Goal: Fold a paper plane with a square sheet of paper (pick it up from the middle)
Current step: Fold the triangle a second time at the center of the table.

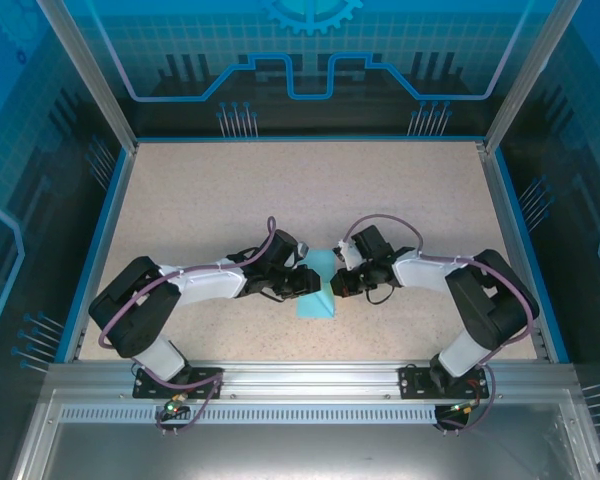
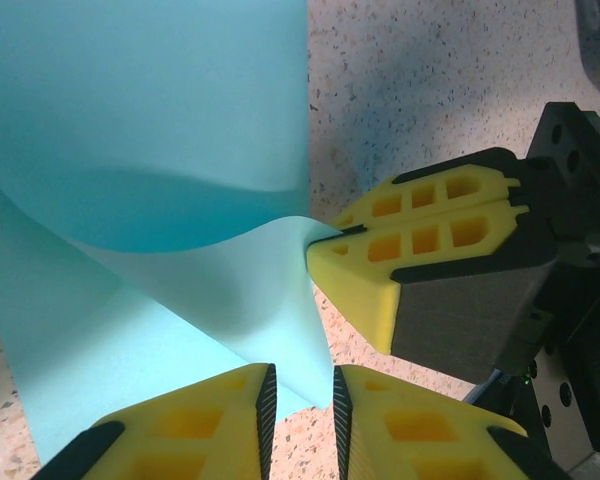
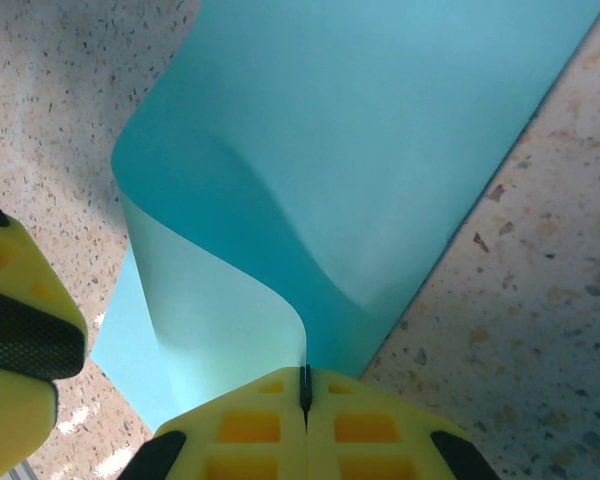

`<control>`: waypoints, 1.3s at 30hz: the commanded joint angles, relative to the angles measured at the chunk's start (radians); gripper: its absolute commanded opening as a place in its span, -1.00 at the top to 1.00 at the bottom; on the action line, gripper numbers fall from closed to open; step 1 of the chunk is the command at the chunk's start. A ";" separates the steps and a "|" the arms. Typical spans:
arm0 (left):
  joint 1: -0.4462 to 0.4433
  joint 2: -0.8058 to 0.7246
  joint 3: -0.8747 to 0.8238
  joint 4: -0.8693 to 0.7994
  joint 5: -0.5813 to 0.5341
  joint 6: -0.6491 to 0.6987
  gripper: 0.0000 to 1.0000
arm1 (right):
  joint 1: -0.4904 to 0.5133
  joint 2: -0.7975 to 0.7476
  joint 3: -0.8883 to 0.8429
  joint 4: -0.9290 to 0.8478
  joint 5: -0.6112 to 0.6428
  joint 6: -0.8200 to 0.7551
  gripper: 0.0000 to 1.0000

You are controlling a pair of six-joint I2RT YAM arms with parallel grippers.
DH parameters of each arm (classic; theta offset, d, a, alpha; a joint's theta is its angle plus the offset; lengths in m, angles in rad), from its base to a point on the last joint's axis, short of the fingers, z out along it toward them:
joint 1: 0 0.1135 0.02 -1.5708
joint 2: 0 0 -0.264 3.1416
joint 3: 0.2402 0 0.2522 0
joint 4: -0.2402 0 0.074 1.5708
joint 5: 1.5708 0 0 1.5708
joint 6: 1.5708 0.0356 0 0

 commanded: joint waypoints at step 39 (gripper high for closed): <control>-0.007 0.069 -0.002 0.109 0.034 -0.061 1.00 | -0.019 0.025 0.045 -0.045 0.011 -0.022 0.94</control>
